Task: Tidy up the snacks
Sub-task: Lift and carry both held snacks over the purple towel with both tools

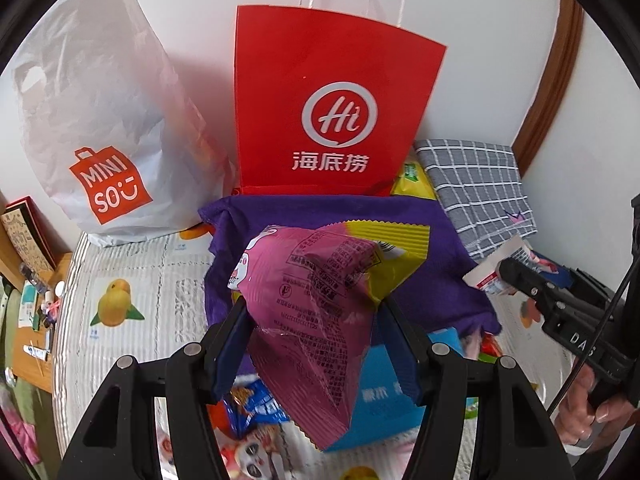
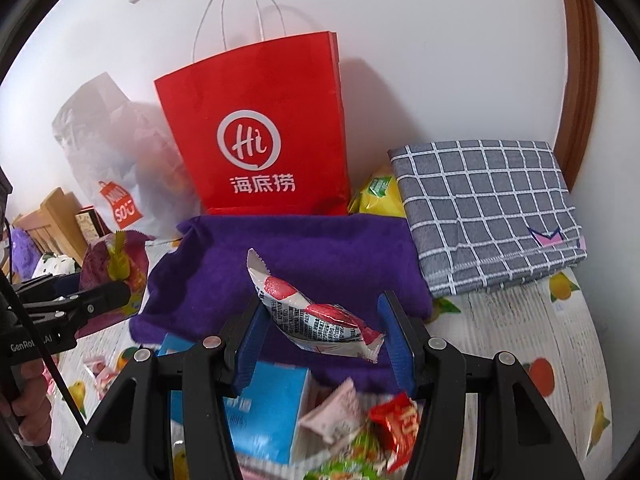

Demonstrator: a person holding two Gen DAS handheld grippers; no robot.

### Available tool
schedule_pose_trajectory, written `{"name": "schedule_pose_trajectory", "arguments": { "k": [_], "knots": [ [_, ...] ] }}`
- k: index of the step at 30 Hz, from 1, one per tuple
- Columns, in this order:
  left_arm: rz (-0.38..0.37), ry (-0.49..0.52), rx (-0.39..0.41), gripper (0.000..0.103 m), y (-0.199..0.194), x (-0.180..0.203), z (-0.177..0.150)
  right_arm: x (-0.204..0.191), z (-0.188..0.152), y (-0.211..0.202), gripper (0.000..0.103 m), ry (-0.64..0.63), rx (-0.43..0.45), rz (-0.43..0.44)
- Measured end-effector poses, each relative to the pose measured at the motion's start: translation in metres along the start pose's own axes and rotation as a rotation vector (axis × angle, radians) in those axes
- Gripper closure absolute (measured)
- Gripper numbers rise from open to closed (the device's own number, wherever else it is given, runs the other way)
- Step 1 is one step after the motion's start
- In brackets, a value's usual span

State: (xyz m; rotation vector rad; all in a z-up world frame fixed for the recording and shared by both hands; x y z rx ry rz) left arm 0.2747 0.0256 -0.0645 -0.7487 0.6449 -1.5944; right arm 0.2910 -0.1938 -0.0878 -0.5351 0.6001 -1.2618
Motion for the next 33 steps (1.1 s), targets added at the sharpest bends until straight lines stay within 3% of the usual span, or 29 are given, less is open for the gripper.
{"name": "schedule_pose_trajectory", "arguments": {
  "k": [15,33],
  "knots": [
    [0.025,0.014,-0.035,0.042,0.056,-0.017,0.036,0.005,0.034,0.065,0.048,-0.015,-0.043,-0.013],
    [0.022,0.037,-0.116,0.042,0.121,-0.021,0.045,0.025,0.025,0.138,0.048,0.002,-0.209,-0.099]
  ]
}}
Point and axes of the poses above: each gripper's, at about its wrist camera, not at the fingertips, and y roughly the way its jaws point, x to its right, z to its top, the point moved 2 cm from there along y, roughly the way its jaws point, and after that the axes turned 1 degree about y, right-handed, at the moved point
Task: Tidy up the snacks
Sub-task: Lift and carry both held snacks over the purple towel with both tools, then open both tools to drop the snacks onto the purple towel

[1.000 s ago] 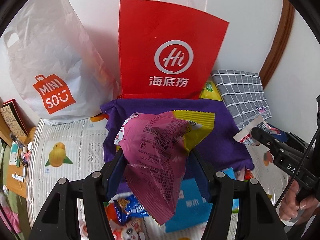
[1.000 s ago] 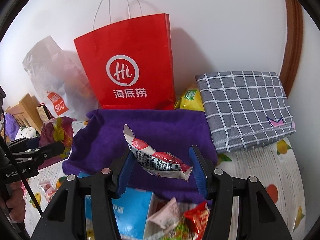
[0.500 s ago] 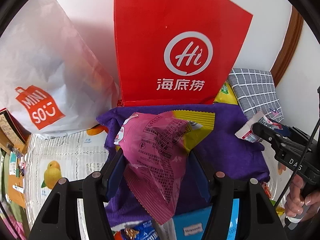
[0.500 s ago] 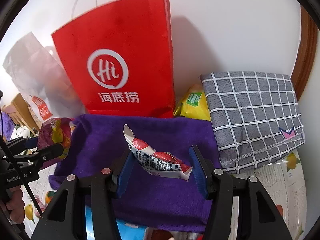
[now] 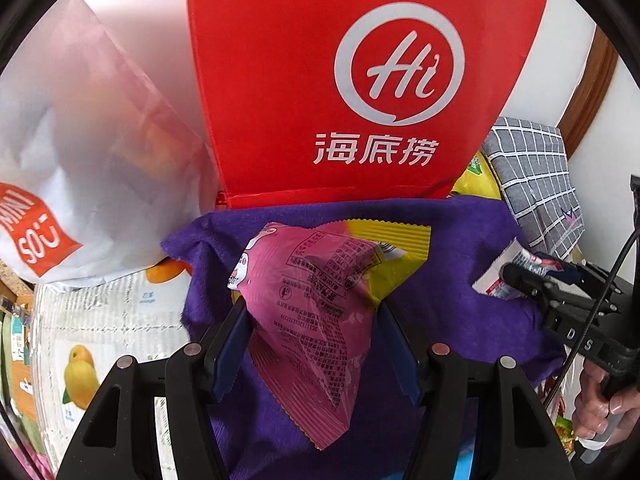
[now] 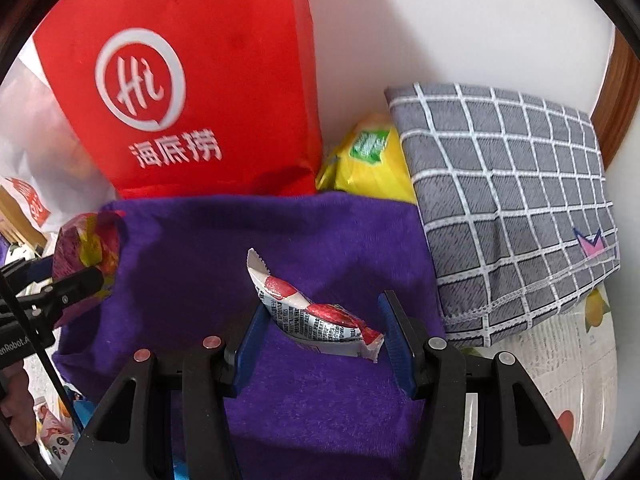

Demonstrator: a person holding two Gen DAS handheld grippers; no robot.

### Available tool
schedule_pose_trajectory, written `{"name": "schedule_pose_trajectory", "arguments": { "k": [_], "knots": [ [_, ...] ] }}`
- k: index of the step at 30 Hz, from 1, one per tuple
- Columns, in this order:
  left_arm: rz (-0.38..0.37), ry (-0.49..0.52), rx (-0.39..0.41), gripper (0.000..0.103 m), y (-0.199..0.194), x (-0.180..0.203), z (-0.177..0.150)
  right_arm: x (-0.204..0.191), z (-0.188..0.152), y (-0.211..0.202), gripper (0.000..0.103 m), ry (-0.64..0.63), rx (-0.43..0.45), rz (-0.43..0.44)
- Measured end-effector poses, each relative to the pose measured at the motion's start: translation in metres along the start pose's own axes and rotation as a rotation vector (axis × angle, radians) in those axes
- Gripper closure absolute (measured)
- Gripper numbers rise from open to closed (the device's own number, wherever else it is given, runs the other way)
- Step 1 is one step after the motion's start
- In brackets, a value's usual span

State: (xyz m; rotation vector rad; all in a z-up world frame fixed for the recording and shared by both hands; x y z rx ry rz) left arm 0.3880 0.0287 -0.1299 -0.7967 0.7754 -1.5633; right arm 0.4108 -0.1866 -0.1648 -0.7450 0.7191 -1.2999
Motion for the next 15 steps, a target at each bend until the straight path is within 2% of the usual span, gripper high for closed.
{"name": "schedule_pose_trajectory", "arguments": {
  "k": [15],
  "knots": [
    [-0.007,-0.027,-0.065,0.041,0.038,-0.001,0.003,0.005,0.002,0.032,0.044,0.034,-0.059,-0.018]
  ]
}}
Point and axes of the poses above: each gripper's, at about its wrist camera, not at the fingertips, and y roughly the way its jaws point, x to its right, z to its top, the point moved 2 cm from there along y, roughly the way its jaws point, and after that the axes turned 1 degree about y, right-handed, at the moved point
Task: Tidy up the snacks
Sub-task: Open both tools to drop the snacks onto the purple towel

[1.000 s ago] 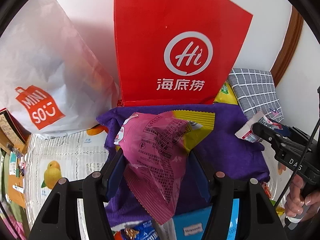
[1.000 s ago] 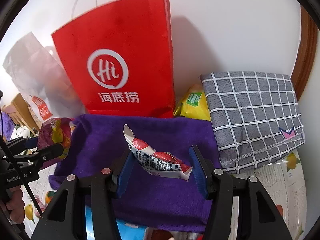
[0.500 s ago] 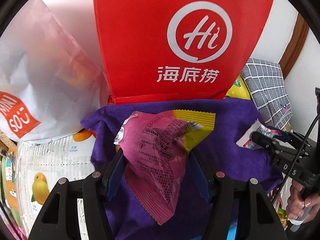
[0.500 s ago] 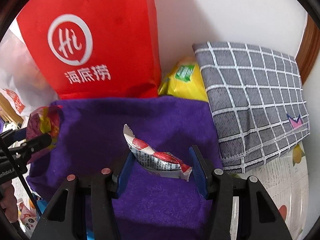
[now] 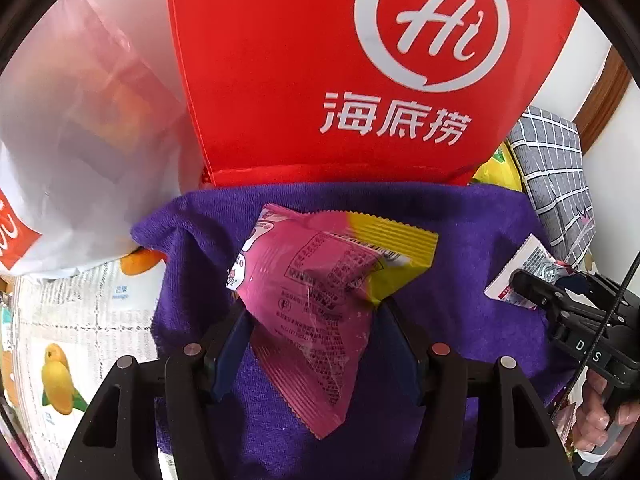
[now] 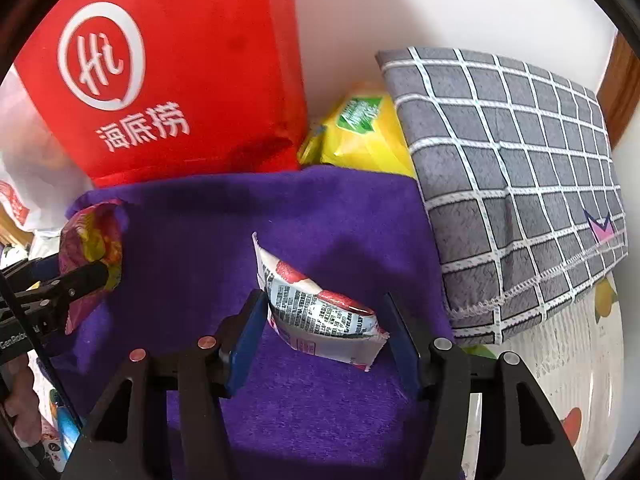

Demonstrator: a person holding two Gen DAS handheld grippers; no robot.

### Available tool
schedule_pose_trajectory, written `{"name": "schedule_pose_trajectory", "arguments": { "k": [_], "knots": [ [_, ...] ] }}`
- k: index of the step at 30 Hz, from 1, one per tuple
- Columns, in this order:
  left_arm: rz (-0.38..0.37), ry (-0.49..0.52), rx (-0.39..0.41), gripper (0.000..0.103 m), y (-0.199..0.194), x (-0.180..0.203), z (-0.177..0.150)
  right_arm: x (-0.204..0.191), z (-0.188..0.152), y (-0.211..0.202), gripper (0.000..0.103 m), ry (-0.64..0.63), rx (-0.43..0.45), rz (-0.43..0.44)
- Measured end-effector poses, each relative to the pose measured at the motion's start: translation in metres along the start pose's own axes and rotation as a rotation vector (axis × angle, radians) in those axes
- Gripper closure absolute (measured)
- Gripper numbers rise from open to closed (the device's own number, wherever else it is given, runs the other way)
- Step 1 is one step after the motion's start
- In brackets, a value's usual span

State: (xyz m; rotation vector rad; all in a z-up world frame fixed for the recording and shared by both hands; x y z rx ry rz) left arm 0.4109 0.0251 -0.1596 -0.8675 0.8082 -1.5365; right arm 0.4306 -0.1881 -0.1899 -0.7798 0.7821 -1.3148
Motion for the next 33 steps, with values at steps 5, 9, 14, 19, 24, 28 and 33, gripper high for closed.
{"name": "schedule_pose_trajectory", "arguments": {
  "k": [5,9,14,19,24,28,33],
  "knots": [
    [0.0,0.017,-0.016,0.038,0.001,0.001,0.0,-0.003,-0.001,0.003,0.042,-0.022,-0.009,0.007],
    [-0.023,0.007,-0.029,0.023,0.0,0.003,0.0,-0.006,-0.002,-0.012,0.036,-0.05,0.014,0.019],
    [-0.037,0.026,-0.013,0.019,-0.02,0.005,-0.007,-0.006,-0.001,-0.041,0.027,-0.067,0.083,0.035],
    [-0.04,0.051,0.022,0.019,-0.048,0.007,-0.018,0.004,-0.008,-0.078,0.021,-0.03,0.156,0.034],
    [-0.059,0.036,0.054,0.019,-0.08,0.005,-0.027,0.004,-0.029,-0.122,0.021,-0.022,0.212,0.019],
    [-0.062,0.012,0.087,0.019,-0.105,0.003,-0.041,0.009,-0.05,-0.149,0.021,-0.021,0.242,0.021],
    [-0.041,-0.002,0.139,0.019,-0.135,0.004,-0.064,0.025,-0.079,-0.176,0.021,0.02,0.26,0.01]
  ]
}}
Point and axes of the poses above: each gripper's, at about its wrist camera, not at the fingertips, and y roughly the way its jaws point, x to its right, z to its top, the point moved 2 cm from there along y, roughly the way its jaws point, and after that the axes turned 1 degree about y, right-handed, at the moved point
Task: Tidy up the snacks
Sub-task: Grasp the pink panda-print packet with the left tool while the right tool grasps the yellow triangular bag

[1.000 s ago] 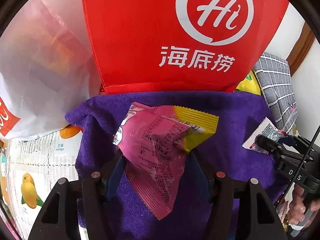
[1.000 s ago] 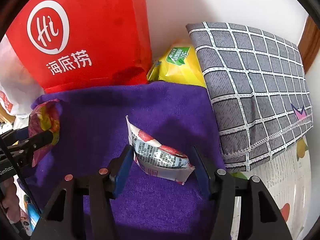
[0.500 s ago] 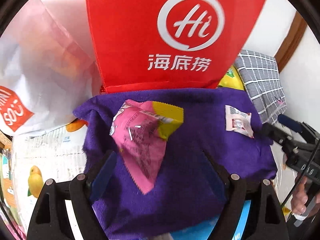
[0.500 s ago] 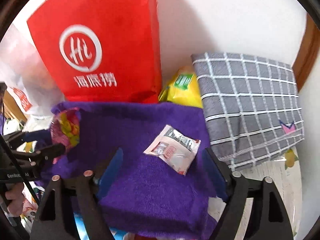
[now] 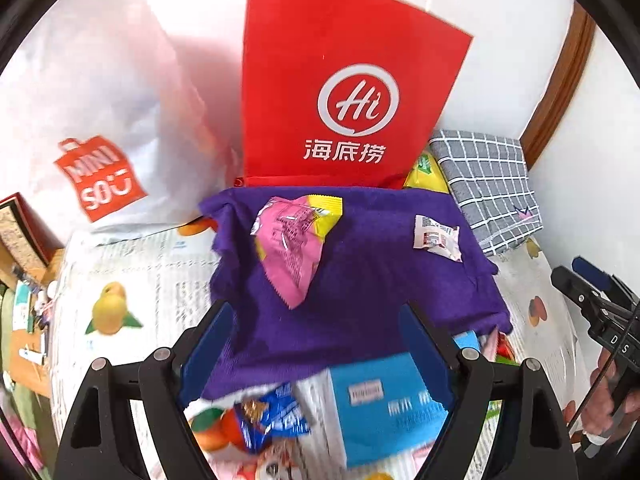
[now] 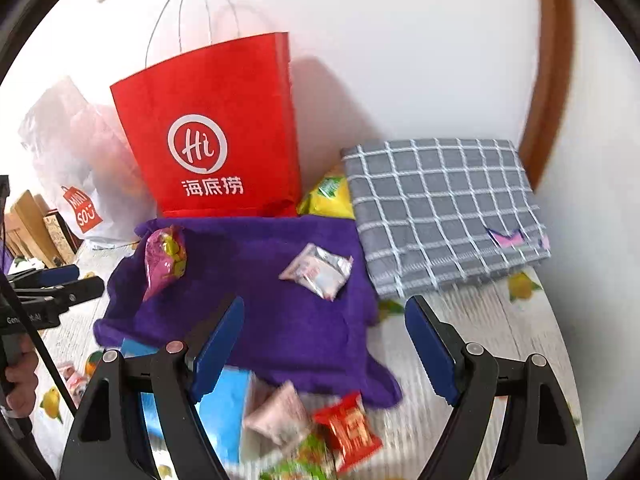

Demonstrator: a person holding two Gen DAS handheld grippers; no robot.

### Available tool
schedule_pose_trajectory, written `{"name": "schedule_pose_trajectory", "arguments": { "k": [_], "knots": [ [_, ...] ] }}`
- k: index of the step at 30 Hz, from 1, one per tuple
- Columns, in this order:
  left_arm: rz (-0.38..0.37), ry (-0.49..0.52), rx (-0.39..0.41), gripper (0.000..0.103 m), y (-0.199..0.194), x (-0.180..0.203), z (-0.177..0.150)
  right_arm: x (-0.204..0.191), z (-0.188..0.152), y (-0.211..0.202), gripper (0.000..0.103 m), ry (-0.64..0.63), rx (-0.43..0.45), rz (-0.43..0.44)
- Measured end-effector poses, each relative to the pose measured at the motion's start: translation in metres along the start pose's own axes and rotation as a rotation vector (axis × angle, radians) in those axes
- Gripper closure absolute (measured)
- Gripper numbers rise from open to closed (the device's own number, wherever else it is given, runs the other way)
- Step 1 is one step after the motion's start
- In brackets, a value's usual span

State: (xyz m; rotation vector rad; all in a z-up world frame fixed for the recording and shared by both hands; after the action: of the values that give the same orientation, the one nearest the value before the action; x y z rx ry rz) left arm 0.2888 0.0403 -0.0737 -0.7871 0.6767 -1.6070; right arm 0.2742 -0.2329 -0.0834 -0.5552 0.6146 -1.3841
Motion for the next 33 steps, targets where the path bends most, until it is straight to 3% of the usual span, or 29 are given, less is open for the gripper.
{"name": "schedule_pose_trajectory", "arguments": {
  "k": [8,17,22,33],
  "knots": [
    [-0.009,-0.008,0.038,0.019,-0.035,0.006,-0.038,0.032,-0.05,-0.026,0.022,0.045,-0.035,-0.059],
    [0.024,0.009,0.051,0.019,-0.059,0.012,-0.073,0.048,-0.118,-0.025,0.023,0.019,-0.122,0.007],
    [-0.003,-0.039,0.002,0.019,-0.061,0.006,-0.089,0.052,-0.15,-0.023,0.023,-0.034,-0.137,0.008],
    [0.047,-0.091,-0.007,0.019,-0.064,-0.008,-0.118,0.063,-0.169,0.012,0.024,-0.078,-0.145,0.003]
  ]
}}
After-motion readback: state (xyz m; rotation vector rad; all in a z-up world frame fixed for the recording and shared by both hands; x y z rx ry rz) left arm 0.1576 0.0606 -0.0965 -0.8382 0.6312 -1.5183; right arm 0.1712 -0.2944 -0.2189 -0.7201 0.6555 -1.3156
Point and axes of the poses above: each gripper's, at about its wrist camera, not at the fingertips, and y roughly the way its jaws point, x to its right, z to its top, the point moved 2 cm from there along y, roughly the way its jaws point, and after that the axes turned 1 degree about y, right-handed, at the moved point
